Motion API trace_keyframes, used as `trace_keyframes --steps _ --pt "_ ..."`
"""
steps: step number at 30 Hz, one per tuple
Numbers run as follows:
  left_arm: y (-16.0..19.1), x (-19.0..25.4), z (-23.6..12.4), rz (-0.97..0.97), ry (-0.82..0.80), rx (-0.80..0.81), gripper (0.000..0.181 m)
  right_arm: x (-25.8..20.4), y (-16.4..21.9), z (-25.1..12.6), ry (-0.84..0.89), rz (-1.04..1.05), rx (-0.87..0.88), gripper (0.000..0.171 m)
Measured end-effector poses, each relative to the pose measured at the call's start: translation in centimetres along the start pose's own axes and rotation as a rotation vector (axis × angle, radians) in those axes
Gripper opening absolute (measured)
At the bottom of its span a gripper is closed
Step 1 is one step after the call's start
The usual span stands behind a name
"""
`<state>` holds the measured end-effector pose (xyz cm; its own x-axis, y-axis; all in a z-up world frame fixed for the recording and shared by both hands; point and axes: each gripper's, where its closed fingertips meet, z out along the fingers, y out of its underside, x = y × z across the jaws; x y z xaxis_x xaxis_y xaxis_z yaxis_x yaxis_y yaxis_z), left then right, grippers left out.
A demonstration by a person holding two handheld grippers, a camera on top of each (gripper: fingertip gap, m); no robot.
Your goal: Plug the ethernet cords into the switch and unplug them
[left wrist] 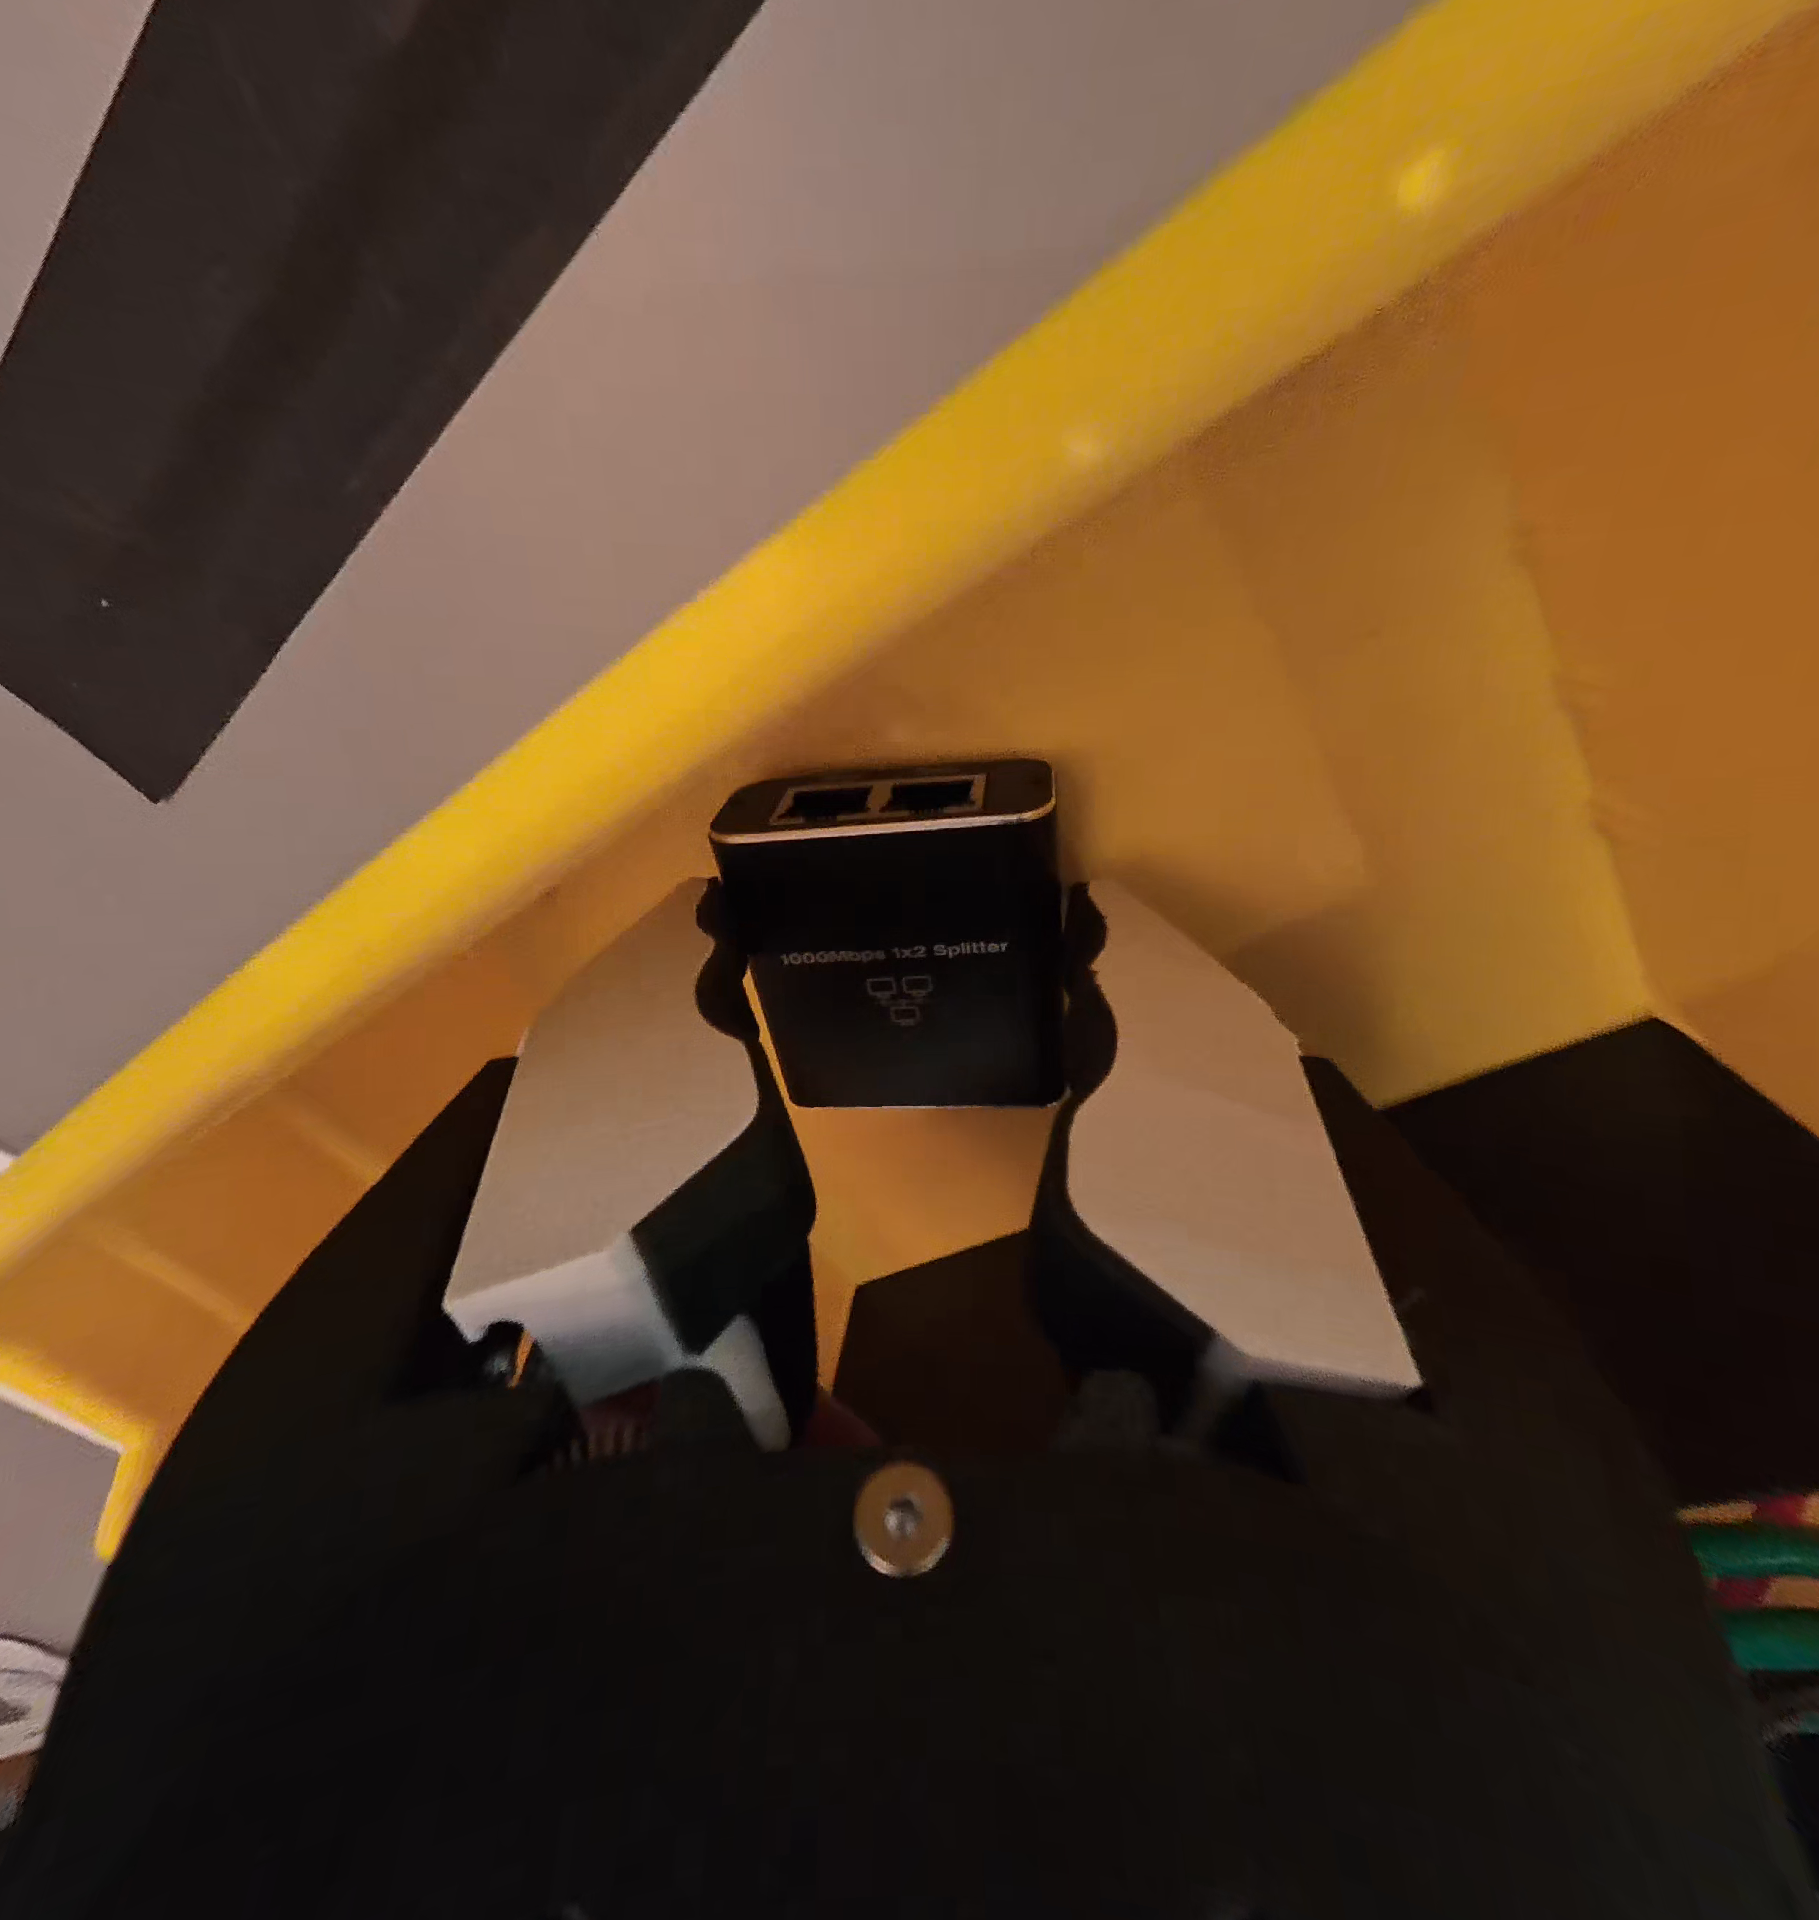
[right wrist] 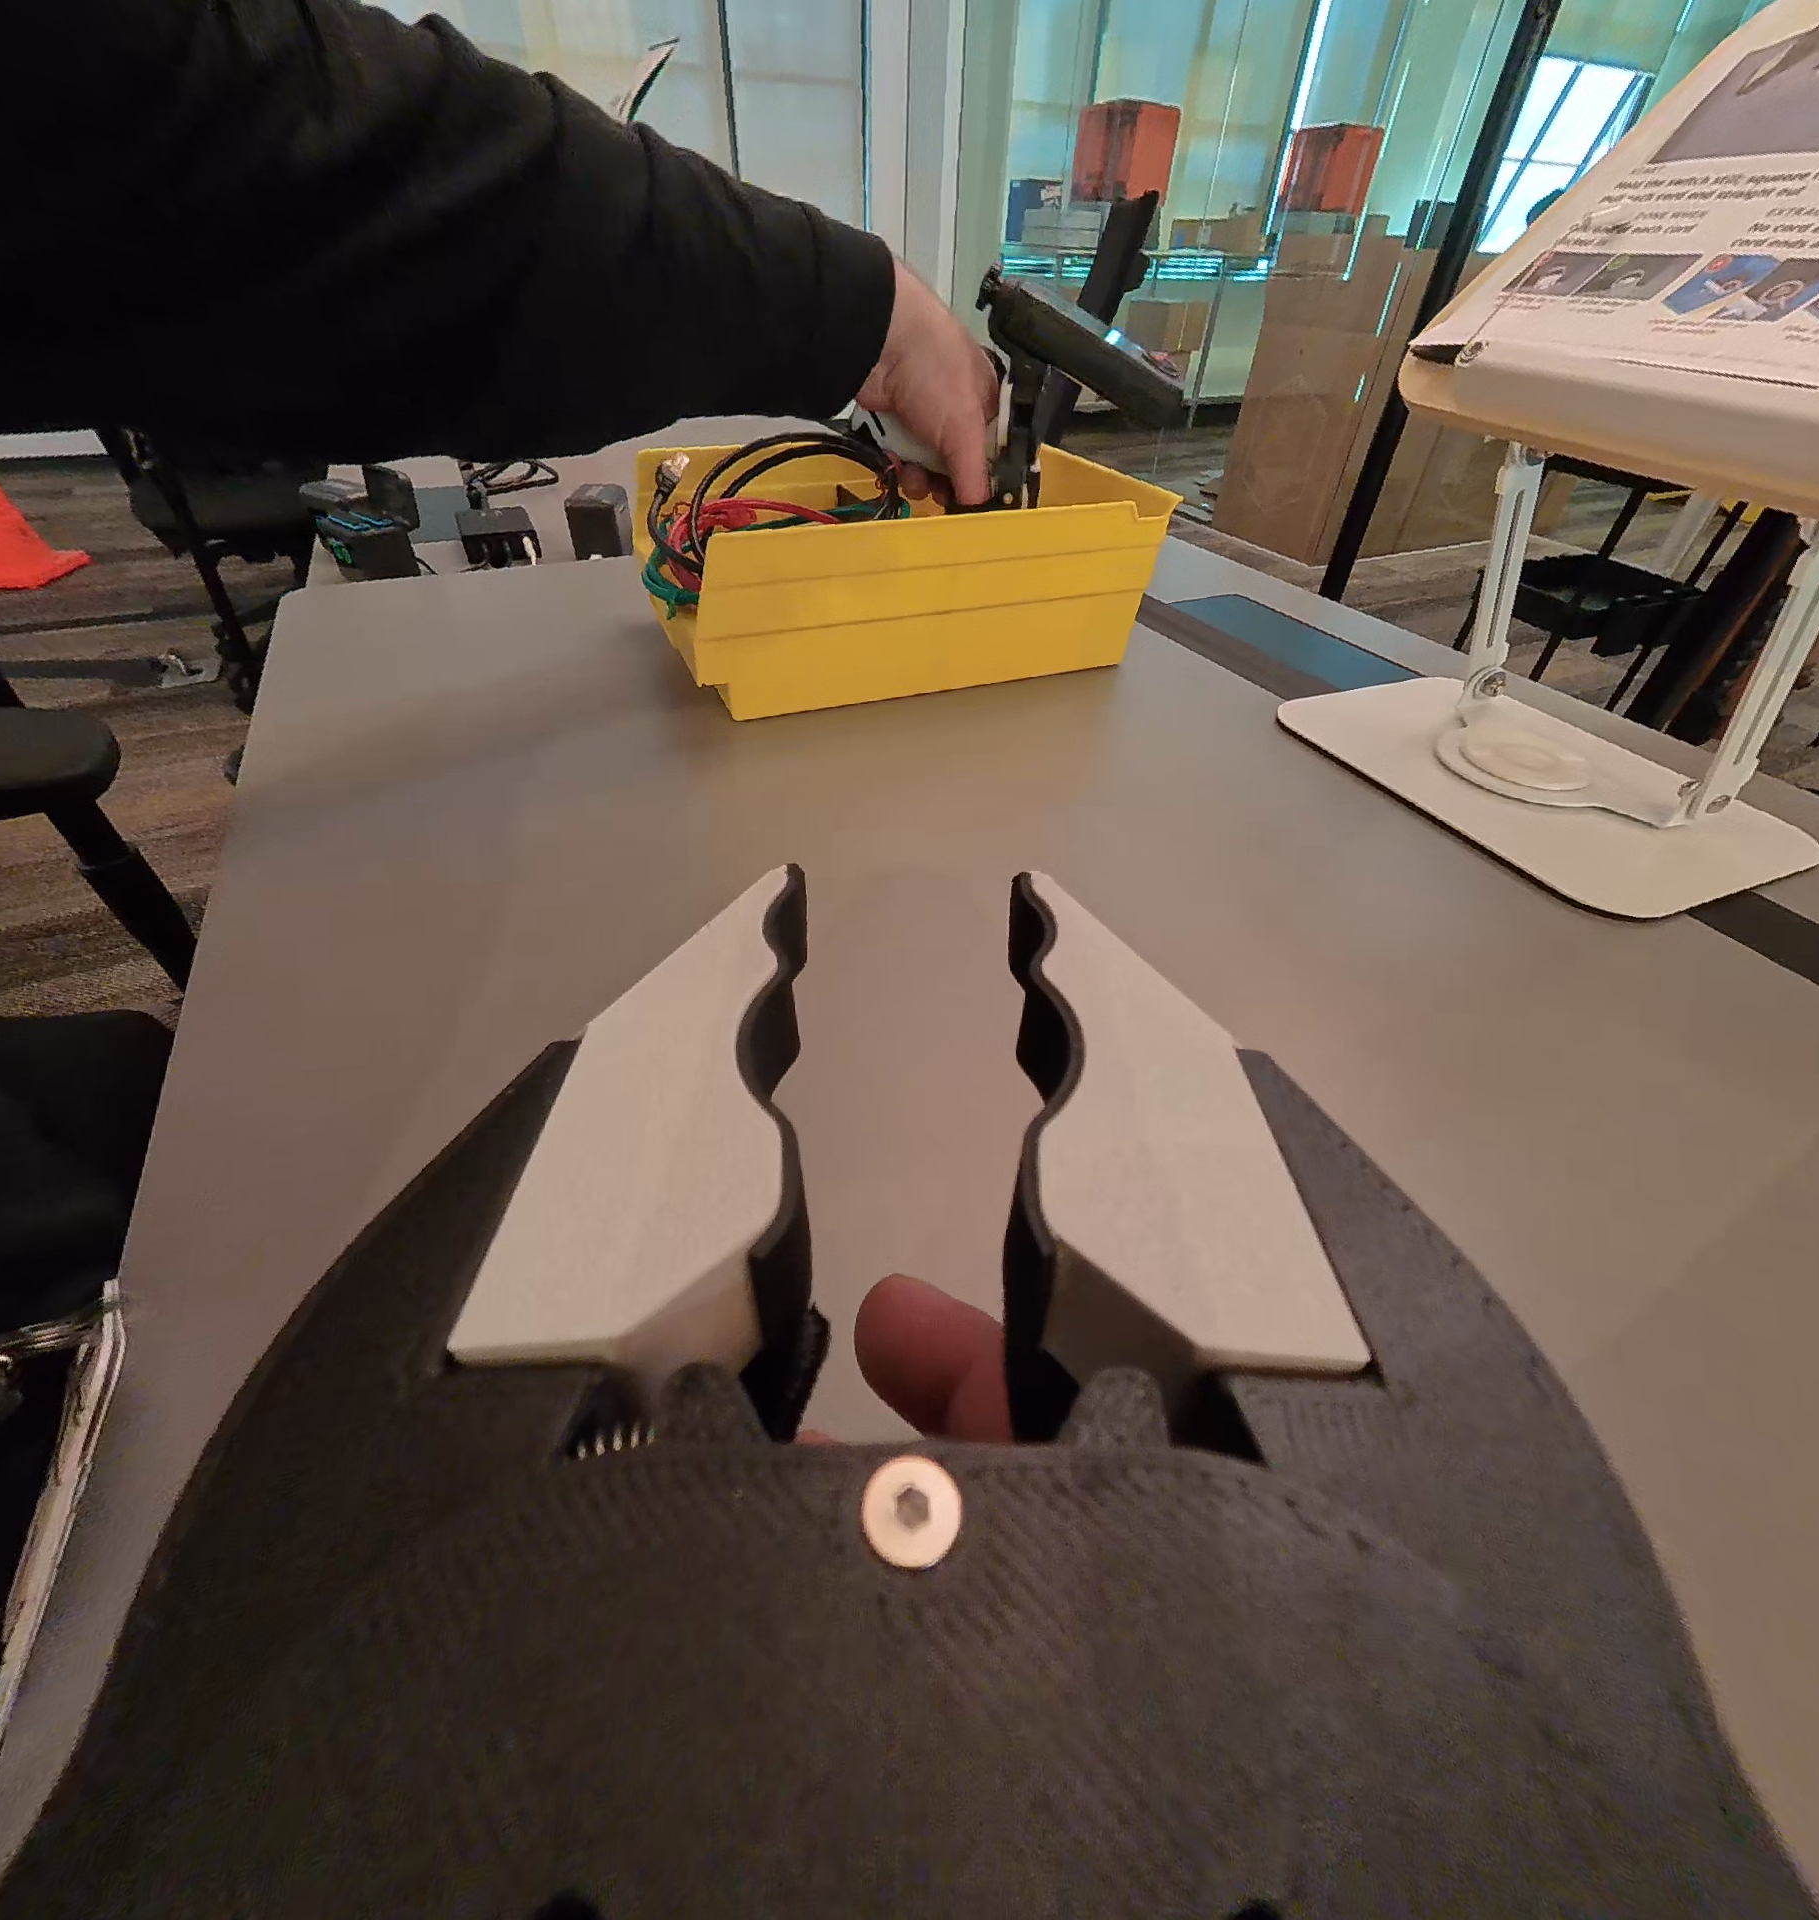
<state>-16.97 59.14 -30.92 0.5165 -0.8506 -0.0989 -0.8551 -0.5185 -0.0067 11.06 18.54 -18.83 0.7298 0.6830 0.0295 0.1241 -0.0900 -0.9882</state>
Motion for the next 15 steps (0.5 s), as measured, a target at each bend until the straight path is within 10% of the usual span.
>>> trace_keyframes --steps 15 --pt "-3.8 6.4 -15.1 0.201 -0.085 0.346 0.054 0.2 0.7 0.2 0.010 -0.022 -0.033 0.038"
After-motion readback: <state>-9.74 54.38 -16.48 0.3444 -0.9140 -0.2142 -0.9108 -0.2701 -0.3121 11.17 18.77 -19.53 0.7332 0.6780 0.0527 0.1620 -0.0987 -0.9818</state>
